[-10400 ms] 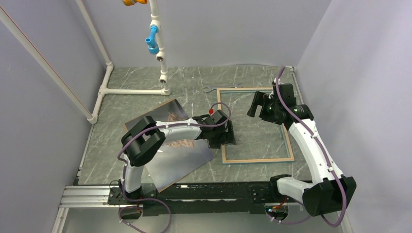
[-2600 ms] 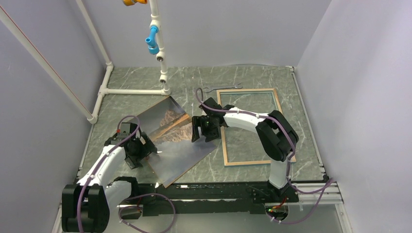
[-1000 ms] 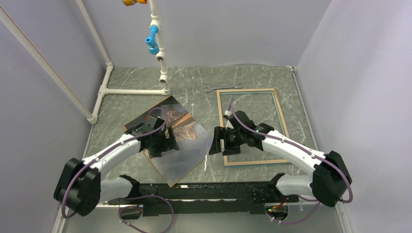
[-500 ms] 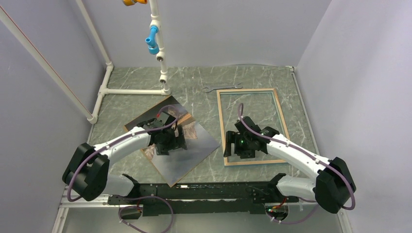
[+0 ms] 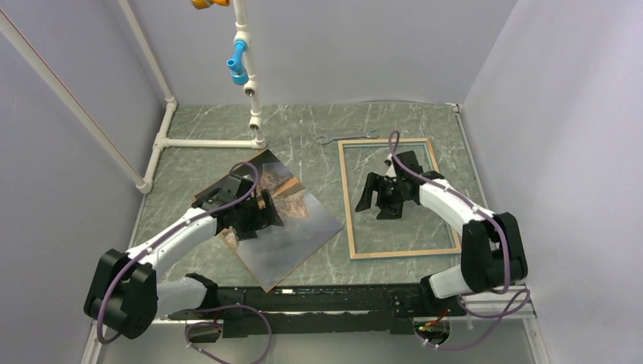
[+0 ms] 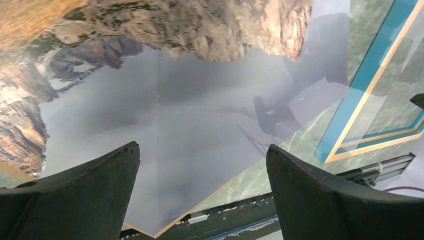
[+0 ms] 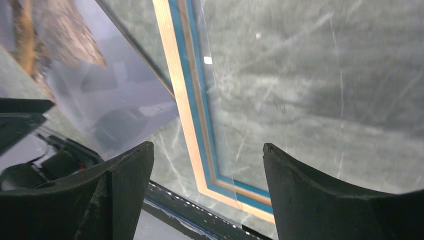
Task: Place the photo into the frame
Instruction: Pick up the photo frame item at the center of the board.
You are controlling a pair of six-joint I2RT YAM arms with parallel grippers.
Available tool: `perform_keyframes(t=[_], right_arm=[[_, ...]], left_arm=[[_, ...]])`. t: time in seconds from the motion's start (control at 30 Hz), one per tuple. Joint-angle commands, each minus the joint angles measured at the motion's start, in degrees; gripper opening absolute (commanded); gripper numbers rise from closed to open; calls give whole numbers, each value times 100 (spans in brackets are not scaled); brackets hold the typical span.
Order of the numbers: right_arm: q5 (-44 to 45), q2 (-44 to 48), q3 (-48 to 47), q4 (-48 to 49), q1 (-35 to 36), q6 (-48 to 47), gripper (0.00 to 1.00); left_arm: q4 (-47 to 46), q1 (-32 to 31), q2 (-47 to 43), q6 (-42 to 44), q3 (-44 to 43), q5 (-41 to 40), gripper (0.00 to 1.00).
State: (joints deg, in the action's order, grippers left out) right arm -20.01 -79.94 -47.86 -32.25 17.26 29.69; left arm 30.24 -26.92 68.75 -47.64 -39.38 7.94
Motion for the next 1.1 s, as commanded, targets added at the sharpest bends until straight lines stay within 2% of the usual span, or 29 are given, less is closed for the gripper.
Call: perform_keyframes(t=[0.0,0.27,0.37,0.8,0.9,1.07], right_arm=[[-1271,-563,-398,716,-363,-244,81],[-2037,-1947,-969,1157,-384,-151,77],[-2421,-2170,-1027,1391,-343,-58,74],[-3266,-1659,-857,1872,-114,280,59],[-3325,-1680,-766,2057,-46,404,58],[-3340,-1787,-629,2255,0,557,49]], left_arm=[[-537,419,-312,129,379,644,99],[-866,667,-205,312,633,932,99],[-1055,679,-40,329,667,1041,99],[-1552,672,334,333,834,1269,98],[-1565,677,358,342,835,1287,97],[-1550,675,341,367,835,1264,97]])
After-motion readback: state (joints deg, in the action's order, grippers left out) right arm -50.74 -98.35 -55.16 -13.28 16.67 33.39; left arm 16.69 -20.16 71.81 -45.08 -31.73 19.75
